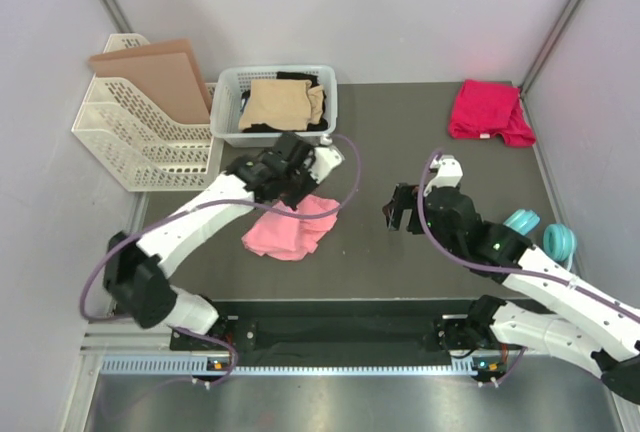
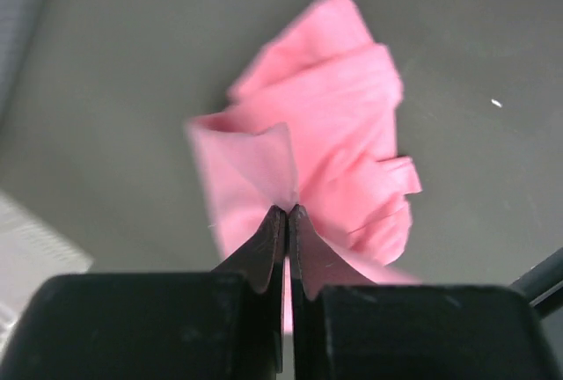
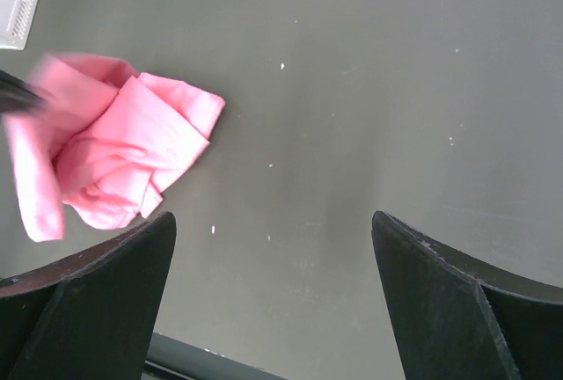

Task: Fold and stack the t-shirts
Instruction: Flatten out the tshirt

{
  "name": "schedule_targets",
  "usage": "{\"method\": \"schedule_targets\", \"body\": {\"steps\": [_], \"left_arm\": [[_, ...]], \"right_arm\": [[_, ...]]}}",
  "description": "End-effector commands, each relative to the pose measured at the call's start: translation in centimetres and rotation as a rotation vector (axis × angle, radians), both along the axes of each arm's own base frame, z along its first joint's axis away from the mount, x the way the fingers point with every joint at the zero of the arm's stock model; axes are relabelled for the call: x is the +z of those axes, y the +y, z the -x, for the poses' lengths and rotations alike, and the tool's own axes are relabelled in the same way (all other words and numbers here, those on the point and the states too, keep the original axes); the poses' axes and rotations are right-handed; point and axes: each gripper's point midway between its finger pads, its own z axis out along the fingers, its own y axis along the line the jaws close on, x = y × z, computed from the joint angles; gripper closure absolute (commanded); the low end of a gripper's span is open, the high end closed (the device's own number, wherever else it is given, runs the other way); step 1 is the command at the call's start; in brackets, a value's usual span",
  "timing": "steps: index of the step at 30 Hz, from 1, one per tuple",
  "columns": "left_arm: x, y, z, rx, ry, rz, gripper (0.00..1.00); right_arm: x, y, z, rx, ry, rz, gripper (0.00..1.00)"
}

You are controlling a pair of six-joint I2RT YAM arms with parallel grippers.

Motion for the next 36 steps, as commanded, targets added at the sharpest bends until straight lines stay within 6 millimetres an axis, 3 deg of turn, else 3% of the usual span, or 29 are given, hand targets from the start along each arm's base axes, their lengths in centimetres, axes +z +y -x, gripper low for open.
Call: {"method": "schedule_targets", "body": {"steps": [1,7,8,10,11,12,14,16,17,19,20,24,25,29,32,36], "left_arm": [[6.6,3.5,1.0,0.013,-0.114,0.028,0.98],[6.5,9.7,2.3,0.098,-0.147,-0.032,0.96],[6.4,11.0,2.1,0.129,-0.152,-0.043,0.97],[6.0,12.4,2.3,0.137,-0.161,-0.065,0.97],[5.8,13.3,2.1,0.159,-0.16,-0.072,0.98],[5.6,13.7,2.2,0.161,-0.158,-0.079,0.98],[5.5,14.2,2.1,0.17,-0.161,-0.082,0.98],[5.6,14.2,2.0,0.174,-0.161,-0.078,0.98],[5.6,14.1,2.0,0.172,-0.159,-0.071,0.98],[5.7,14.1,2.0,0.175,-0.159,-0.068,0.99],[5.6,14.1,2.0,0.176,-0.159,-0.067,0.99],[4.9,14.4,2.0,0.177,-0.148,-0.079,0.99],[4.9,14.5,2.1,0.178,-0.15,-0.079,0.99],[4.5,15.0,2.1,0.186,-0.145,-0.085,0.99],[4.4,15.3,2.1,0.192,-0.149,-0.085,0.99],[3.9,15.8,2.2,0.196,-0.139,-0.088,0.99]], "right_arm": [[0.8,1.6,-0.6,0.03,-0.034,-0.047,0.07],[-1.4,4.7,-1.4,0.1,0.029,-0.039,0.07],[-3.0,5.5,-1.5,0.121,0.075,-0.013,0.07],[-3.6,6.7,-2.1,0.139,0.094,-0.008,0.08],[-5.3,7.6,-2.1,0.166,0.138,0.018,0.08],[-5.3,8.5,-2.6,0.178,0.134,0.006,0.08],[-7.2,9.6,-3.1,0.2,0.172,0.035,0.08],[-7.2,10.8,-4.1,0.211,0.163,0.042,0.08],[-8.4,11.2,-4.5,0.216,0.184,0.066,0.08],[-7.9,12.4,-5.5,0.233,0.174,0.066,0.08],[-8.9,12.9,-5.7,0.238,0.192,0.081,0.09],[-8.7,15.3,-7.5,0.262,0.187,0.068,0.09],[-9.6,15.7,-7.7,0.267,0.206,0.075,0.1],[-10.2,17.0,-9.0,0.273,0.229,0.049,0.15],[-11.3,16.9,-9.6,0.262,0.259,0.041,0.22],[-12.3,15.5,-10.5,0.228,0.287,0.008,0.24]]}}
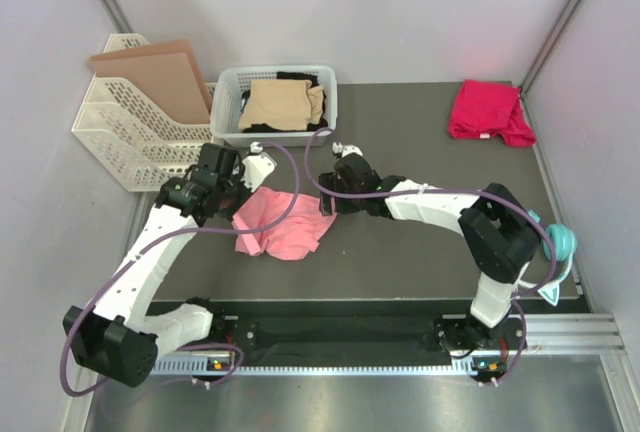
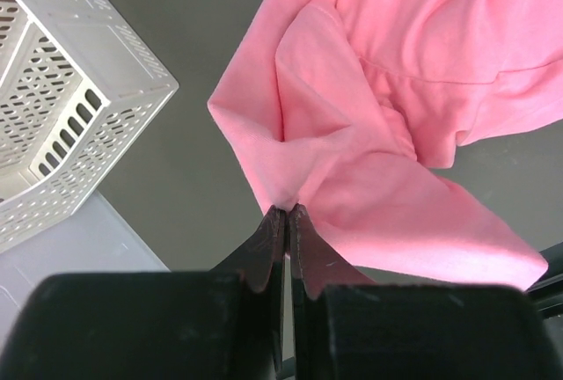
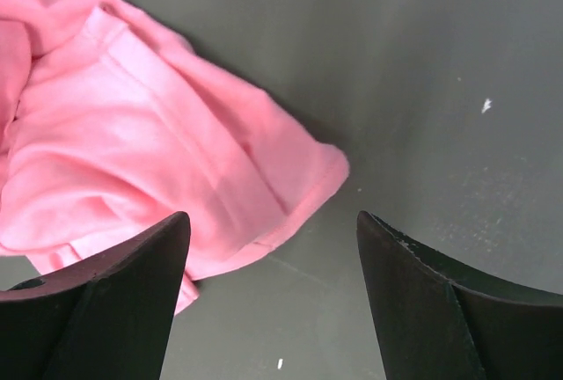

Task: Fold and stack the t-shirts
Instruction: Flatten out the tshirt

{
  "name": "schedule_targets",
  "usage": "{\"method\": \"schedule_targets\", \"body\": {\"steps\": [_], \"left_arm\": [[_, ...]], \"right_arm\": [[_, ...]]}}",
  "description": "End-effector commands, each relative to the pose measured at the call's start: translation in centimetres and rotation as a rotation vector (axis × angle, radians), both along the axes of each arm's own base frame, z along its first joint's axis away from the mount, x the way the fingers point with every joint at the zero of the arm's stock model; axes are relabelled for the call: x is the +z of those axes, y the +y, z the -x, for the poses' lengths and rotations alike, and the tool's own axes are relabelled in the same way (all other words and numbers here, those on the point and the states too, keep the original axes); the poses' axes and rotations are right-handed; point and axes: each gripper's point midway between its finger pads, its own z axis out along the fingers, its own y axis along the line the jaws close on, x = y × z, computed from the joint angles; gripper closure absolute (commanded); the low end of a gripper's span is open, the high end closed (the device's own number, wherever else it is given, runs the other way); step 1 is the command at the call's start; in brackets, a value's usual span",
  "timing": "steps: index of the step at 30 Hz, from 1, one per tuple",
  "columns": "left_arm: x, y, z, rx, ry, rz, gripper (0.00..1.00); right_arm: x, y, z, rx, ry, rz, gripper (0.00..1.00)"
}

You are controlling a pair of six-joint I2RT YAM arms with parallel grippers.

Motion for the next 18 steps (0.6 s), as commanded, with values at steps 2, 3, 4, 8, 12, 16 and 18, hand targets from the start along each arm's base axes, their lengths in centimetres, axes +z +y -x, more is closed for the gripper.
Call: {"method": "schedule_targets", "body": {"steps": [2,3,4,8,12,16,18], "left_arm": [[0.5,0.2,-0.3,-0.006,-0.038,0.024,0.99],[0.4,0.2,-0.3,-0.006,-0.034,0.027,0.99],[0.4,0.1,-0.4,-0.008,-0.035,0.032,0.99],[0.2,0.0,-0.4,-0.004,-0.028,0.037,1.0],[0.3,0.0,-0.5,-0.002,-0.03,0.039,1.0],[0.3,0.1,-0.5,0.0,-0.035,0.035,1.0],[0.4,0.1,-0.6,-0.002,-0.038,0.036,1.0]], "right_arm": [[0.8,-0.4,-2.0,-0.04,-0.003,-0.096,0.24],[0.8,-0.6,-2.3,-0.048,-0.002,-0.102,0.24],[0.6,-0.6,-2.3,-0.043,0.009,-0.109,0.25],[0.5,0.0,-2.5,-0.028,0.024,-0.135,0.27],[-0.3,0.4,-2.6,-0.02,0.053,-0.143,0.3],[-1.1,0.9,-2.2,-0.008,0.096,-0.171,0.36],[-1.4,0.8,-2.2,-0.009,0.108,-0.175,0.38]]}}
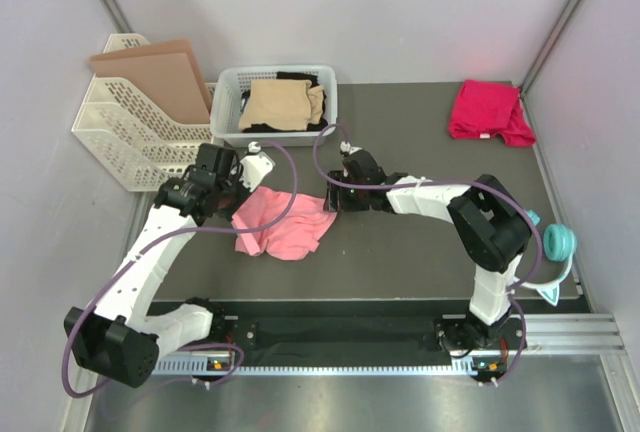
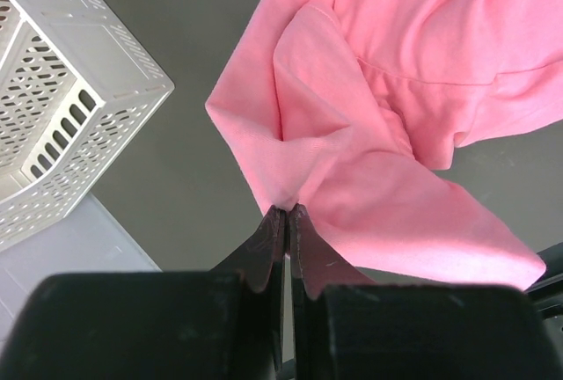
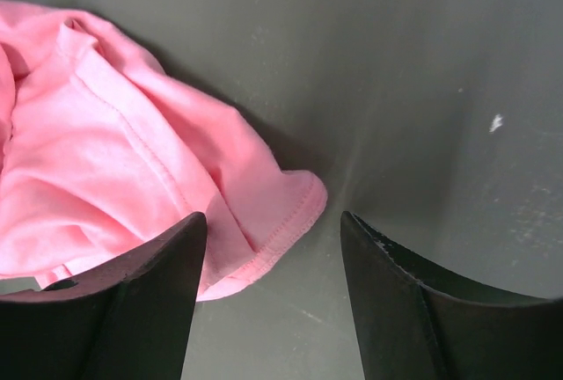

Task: Fold and stack the t-shirts
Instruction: Flatten out the tshirt

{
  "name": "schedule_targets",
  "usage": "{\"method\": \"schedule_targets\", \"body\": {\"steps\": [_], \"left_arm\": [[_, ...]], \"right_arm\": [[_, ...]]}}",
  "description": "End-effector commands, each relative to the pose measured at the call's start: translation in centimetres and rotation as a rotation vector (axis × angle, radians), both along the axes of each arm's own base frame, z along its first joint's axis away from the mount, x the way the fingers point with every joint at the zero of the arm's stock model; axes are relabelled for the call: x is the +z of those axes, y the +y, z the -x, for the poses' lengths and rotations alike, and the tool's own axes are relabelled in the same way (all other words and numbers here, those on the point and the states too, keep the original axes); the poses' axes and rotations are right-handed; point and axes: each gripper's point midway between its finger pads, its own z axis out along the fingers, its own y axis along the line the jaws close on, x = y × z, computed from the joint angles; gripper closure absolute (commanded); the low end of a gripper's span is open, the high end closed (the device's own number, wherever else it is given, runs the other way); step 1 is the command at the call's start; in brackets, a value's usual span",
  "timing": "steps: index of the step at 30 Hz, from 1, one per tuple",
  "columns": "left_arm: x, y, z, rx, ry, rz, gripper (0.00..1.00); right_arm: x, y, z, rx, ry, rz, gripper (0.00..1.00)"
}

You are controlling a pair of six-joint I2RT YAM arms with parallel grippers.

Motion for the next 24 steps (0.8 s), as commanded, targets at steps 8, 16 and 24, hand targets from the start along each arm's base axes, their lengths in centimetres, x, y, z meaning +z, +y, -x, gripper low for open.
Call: {"method": "schedule_targets", "body": {"steps": [8,16,24], "left_arm": [[0.5,-0.3,-0.4,-0.005,-0.034,0.03,1.0],[0.2,-0.2,-0.2,0.0,-0.027,0.031,1.0],[-0.1,-0.3,-0.1,0.0,-0.023,0.035,1.0]], "right_arm": [[0.3,1.0,-0.7,0.01,0.02,-0.086,0.43],[-0.4,1.5,-1.7,0.012,0.03,-0.114,0.51],[-0.7,1.5,-2.1,0.004,0.046,-0.135,0.72]]}}
